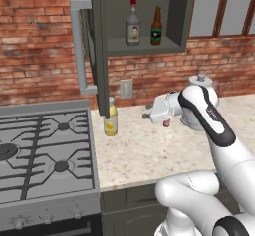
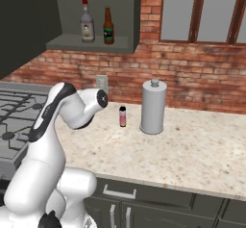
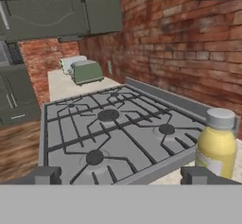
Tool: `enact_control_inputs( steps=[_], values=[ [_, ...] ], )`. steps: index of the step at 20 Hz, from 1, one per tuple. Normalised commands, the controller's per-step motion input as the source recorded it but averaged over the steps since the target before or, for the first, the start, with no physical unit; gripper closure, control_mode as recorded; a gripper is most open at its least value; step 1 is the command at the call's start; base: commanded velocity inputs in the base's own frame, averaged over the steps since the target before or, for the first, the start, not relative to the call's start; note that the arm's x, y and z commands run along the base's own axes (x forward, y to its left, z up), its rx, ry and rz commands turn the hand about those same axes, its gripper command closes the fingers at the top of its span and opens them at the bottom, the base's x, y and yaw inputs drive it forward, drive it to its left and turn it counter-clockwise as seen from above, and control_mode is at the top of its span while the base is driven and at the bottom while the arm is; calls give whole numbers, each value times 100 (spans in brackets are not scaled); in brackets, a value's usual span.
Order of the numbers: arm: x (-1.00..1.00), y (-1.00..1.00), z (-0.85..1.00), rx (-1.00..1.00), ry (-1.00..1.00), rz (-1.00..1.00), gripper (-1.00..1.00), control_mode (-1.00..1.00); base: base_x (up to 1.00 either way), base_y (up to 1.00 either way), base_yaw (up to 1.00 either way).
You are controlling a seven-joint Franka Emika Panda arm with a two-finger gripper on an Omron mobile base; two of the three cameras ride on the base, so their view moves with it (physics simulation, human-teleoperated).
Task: Sort all alcoholic drinks to one cabinet, and non-alcoholic drinks to the other.
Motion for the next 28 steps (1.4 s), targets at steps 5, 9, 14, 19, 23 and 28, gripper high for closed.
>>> enact_control_inputs(
  steps=[5, 9, 14, 19, 23, 28],
  values=[
    [19, 6, -7, 9, 3, 1, -100, -100, 0, 0, 0],
    [19, 15, -14, 7, 1, 1, -100, -100, 0, 0, 0],
    [20, 17, -13, 5, 0, 0, -100, -100, 0, 0, 0],
    [25, 6, -3, 2, 0, 0, -100, -100, 0, 0, 0],
    [24, 1, -3, 0, 0, 0, -100, -100, 0, 0, 0],
    [20, 0, -4, 0, 0, 0, -100, -100, 0, 0, 0]
  ],
)
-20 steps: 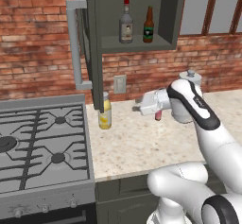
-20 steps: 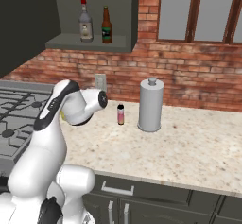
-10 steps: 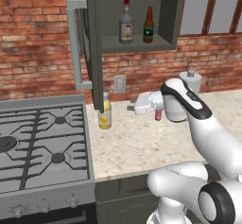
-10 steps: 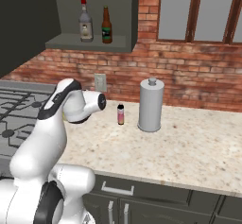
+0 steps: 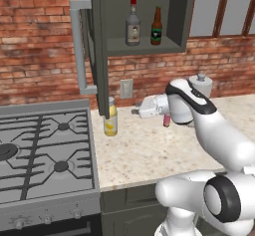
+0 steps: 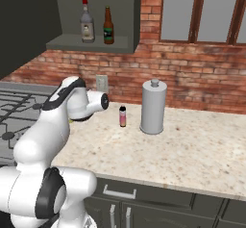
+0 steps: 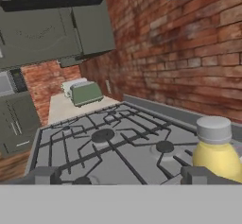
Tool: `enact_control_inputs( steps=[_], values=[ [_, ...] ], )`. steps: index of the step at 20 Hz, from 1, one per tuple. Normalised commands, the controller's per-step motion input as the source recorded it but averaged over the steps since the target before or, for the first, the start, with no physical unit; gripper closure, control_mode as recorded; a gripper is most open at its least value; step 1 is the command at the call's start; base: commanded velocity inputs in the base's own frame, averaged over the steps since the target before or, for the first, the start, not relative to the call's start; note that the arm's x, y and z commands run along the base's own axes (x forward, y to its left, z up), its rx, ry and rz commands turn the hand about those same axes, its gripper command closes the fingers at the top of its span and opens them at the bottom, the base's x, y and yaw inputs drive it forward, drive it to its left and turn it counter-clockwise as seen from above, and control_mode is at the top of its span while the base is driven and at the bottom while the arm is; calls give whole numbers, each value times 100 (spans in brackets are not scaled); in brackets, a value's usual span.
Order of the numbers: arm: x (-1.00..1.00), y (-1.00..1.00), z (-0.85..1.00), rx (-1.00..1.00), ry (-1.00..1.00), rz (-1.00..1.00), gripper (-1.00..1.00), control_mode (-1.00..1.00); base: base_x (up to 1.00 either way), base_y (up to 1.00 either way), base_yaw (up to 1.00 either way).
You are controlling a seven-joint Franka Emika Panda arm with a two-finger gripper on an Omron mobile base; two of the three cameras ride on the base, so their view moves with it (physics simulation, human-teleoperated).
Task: Sort all alcoholic drinks to one cabinet, and non-alcoholic drinks to the other.
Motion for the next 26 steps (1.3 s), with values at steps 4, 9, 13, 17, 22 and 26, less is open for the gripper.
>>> enact_control_inputs(
  steps=[4, 9, 13, 17, 22, 26],
  values=[
    [13, 2, -3, 0, 0, 0, -100, -100, 0, 0, 0],
    [5, 7, 0, 0, 0, 0, -100, -100, 0, 0, 0],
    [14, 8, 0, 0, 0, 0, -100, -100, 0, 0, 0],
    [21, 8, 0, 0, 0, 0, -100, -100, 0, 0, 0],
    [20, 1, -3, 0, 0, 0, -100, -100, 0, 0, 0],
    [19, 0, -10, 0, 0, 0, -100, -100, 0, 0, 0]
  ],
)
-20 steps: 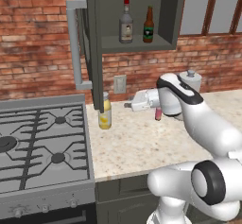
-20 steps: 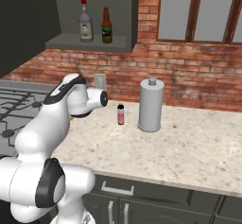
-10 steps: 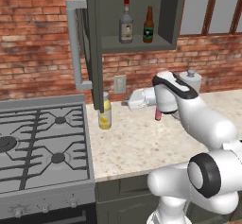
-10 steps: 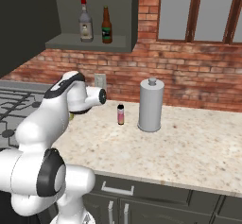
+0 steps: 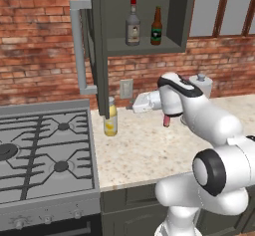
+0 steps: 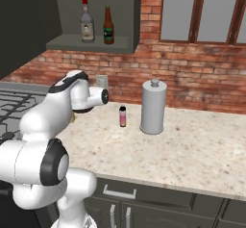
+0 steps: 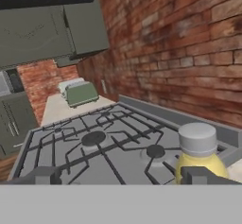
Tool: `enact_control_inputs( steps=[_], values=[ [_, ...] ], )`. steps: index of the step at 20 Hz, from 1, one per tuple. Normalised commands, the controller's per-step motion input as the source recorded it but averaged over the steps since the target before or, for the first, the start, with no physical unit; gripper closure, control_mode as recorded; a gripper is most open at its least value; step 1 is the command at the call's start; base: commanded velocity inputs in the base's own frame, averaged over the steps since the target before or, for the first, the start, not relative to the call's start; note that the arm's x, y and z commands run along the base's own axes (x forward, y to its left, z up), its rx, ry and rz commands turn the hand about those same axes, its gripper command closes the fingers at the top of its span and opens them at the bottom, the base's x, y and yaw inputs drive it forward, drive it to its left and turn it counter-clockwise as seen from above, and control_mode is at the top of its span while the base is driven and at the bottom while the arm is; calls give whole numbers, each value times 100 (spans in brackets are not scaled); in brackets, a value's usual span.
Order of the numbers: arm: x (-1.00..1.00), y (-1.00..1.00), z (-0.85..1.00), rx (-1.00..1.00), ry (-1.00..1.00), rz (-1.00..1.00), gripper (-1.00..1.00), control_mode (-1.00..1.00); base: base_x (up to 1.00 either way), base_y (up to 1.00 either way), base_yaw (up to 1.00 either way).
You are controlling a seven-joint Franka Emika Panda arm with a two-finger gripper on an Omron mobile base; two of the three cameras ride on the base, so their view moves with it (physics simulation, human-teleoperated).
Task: Sort all alcoholic drinks to one cabinet, and non-alcoholic drinks to the other.
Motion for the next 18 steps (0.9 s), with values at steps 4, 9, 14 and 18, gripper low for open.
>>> enact_control_inputs(
  steps=[4, 9, 14, 18],
  values=[
    [16, 0, -14, 0, 0, 0, -100, -100, 0, 0, 0],
    [17, 4, -13, 0, 0, 1, -100, -100, 0, 0, 0],
    [18, 6, -3, 0, 0, 1, -100, -100, 0, 0, 0],
    [16, 3, -2, 0, 0, 2, -100, -100, 0, 0, 0]
  ],
)
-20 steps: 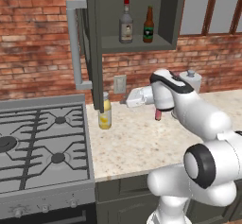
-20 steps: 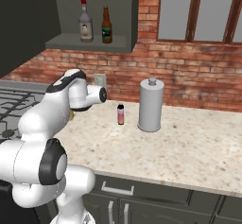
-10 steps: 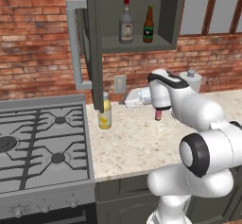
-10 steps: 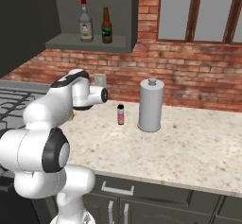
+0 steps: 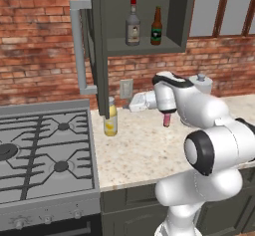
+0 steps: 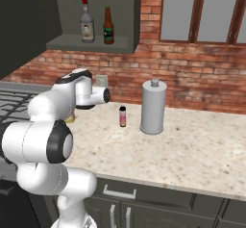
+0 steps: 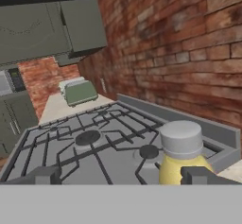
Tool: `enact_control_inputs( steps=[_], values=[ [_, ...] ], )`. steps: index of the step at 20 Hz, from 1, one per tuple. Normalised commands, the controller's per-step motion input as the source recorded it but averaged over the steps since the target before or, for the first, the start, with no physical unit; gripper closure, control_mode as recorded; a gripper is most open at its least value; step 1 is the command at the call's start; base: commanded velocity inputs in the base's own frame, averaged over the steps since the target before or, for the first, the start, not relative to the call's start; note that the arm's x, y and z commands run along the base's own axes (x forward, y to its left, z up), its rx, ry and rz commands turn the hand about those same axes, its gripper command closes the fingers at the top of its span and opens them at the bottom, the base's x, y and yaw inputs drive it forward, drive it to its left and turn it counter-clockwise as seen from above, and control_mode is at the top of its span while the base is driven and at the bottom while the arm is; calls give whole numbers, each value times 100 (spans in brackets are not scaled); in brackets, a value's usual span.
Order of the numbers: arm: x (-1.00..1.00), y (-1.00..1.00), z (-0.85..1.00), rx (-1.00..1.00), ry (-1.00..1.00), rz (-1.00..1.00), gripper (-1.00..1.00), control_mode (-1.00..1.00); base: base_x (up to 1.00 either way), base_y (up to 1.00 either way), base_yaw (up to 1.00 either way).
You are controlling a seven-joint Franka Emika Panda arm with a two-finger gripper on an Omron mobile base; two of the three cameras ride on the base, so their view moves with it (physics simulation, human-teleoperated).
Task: Sort all alcoholic drinks to one cabinet, and non-alcoholic drinks to the other.
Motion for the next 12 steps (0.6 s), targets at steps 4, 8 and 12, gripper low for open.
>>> enact_control_inputs(
  steps=[4, 8, 12],
  values=[
    [14, 0, -5, 0, 0, 3, -100, -100, 0, 0, 0],
    [14, 5, -11, 0, 0, 4, -100, -100, 0, 0, 0],
    [14, 7, -13, 1, 0, 4, -100, -100, 0, 0, 0]
  ],
)
